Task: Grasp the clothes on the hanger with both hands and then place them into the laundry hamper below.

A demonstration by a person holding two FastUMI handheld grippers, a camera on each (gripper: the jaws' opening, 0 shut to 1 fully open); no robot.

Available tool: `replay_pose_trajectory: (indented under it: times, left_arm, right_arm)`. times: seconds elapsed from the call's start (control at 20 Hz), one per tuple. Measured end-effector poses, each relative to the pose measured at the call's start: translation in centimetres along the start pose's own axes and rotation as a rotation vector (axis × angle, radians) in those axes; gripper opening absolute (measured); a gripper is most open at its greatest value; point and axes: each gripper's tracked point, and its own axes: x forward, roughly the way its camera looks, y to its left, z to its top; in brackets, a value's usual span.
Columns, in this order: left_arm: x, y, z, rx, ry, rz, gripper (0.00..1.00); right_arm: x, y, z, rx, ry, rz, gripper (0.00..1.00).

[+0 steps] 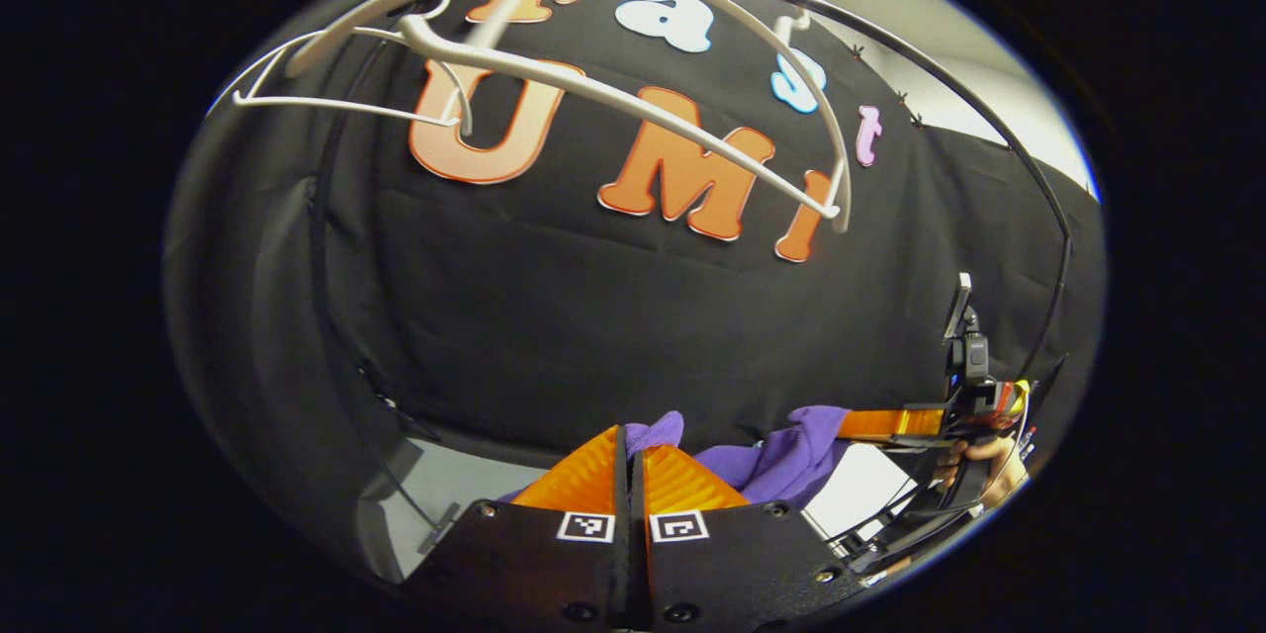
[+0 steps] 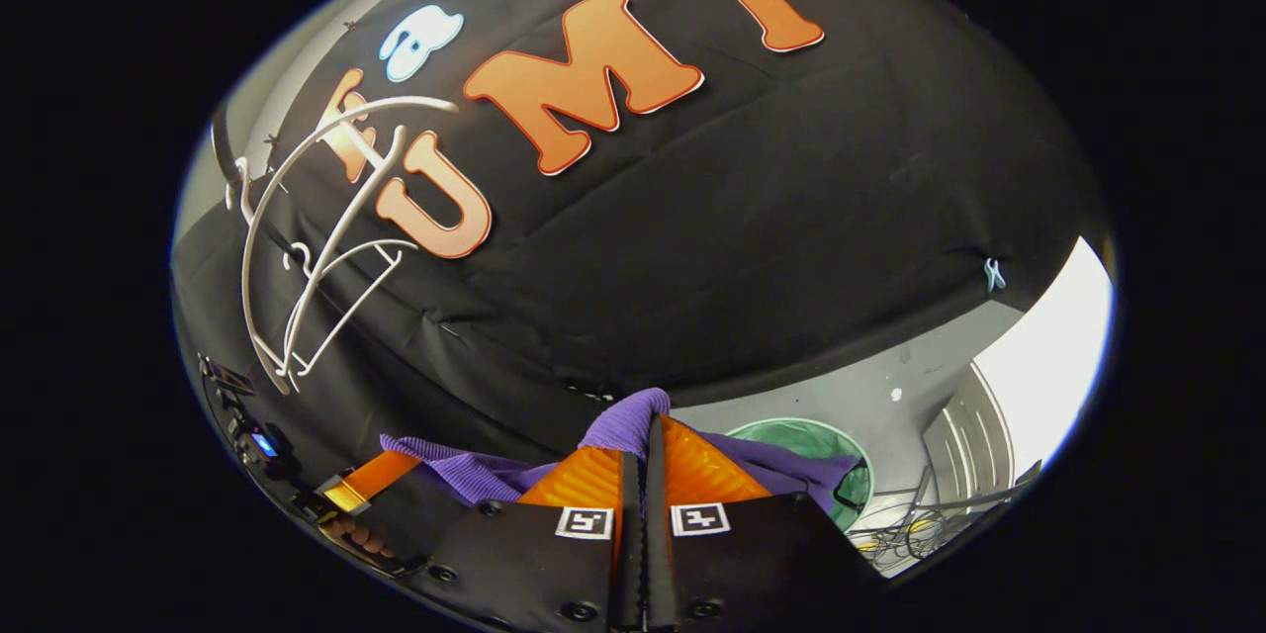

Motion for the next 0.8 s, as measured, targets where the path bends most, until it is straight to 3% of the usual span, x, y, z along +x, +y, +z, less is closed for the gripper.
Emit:
replay_pose_trajectory:
  times: [0.3, 0.8]
  left_arm:
    - [4.0, -4.0, -4.3, -0.036, 0.105, -0.079, 0.00]
    - [7.8, -2.5, -14.6, -0.026, 0.357, -0.012, 0.00]
  right_arm:
    - [-0.2, -2.9, -3.0, -0.014, 0.027, -0.081, 0.08]
    - [4.5, -8.8, -10.3, -0.084, 0.160, -0.236, 0.09]
